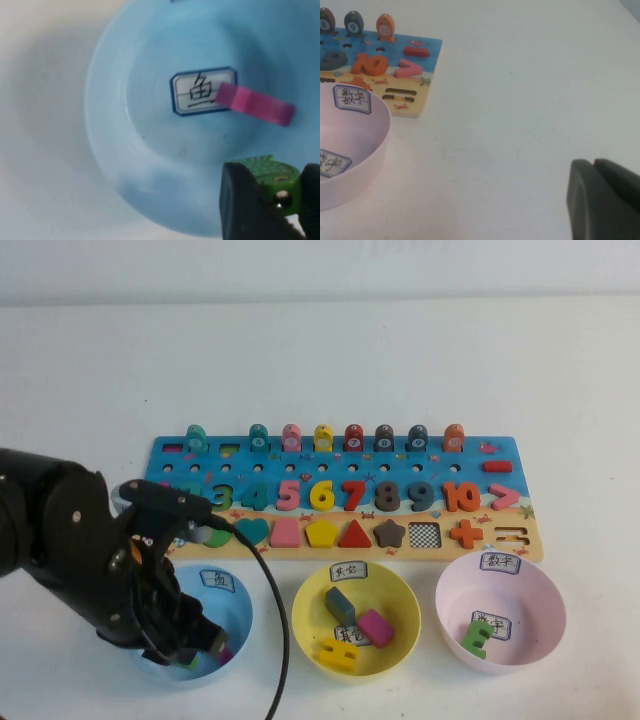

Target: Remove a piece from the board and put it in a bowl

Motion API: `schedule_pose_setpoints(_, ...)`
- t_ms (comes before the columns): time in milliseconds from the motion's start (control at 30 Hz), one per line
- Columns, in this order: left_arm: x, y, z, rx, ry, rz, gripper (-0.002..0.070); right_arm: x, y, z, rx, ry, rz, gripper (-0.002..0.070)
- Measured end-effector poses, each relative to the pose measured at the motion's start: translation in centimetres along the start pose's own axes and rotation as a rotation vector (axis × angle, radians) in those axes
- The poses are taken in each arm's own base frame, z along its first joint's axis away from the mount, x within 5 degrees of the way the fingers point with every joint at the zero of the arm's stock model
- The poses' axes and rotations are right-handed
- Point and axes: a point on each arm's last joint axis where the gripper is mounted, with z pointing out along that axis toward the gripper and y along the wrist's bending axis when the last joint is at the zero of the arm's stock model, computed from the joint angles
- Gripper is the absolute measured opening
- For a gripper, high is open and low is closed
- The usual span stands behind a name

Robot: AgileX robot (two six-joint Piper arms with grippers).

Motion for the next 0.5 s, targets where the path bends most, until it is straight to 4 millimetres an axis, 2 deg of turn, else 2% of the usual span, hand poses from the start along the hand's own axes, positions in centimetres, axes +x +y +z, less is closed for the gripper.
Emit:
schedule_pose_setpoints(100, 0.1, 0.1, 1.1, -0.002, 0.012, -0.003, 0.019, 0.0, 0.0, 0.0, 0.0, 0.0, 0.0, -0.0017)
schedule_pose_setpoints(167, -0.1, 0.2, 1.7, -0.007, 0.008, -0.002, 0.0219, 0.0, 0.0, 0.0, 0.0, 0.0, 0.0, -0.0017)
schedule_pose_setpoints(233, -0.4, 0.3, 1.9, -0.018, -0.005, -0.007, 0.0288, 0.0, 0.0, 0.0, 0.0, 0.0, 0.0, -0.0017)
schedule_pose_setpoints(267, -0.5, 0.4, 1.9, -0.027, -0.019, -0.012, 0.0347, 0.0, 0.0, 0.0, 0.0, 0.0, 0.0, -0.0017)
schedule_pose_setpoints(367, -0.7, 0.6, 1.9, -0.051, -0.044, -0.026, 0.0442, 0.0, 0.0, 0.0, 0.0, 0.0, 0.0, -0.0017)
schedule_pose_setpoints(433, -0.8, 0.7, 1.9, -0.06, -0.05, -0.026, 0.0448, 0.0, 0.0, 0.0, 0.0, 0.0, 0.0, -0.0017)
schedule_pose_setpoints(500, -0.8, 0.7, 1.6, -0.069, -0.072, -0.016, 0.0405, 0.0, 0.0, 0.0, 0.0, 0.0, 0.0, -0.0017)
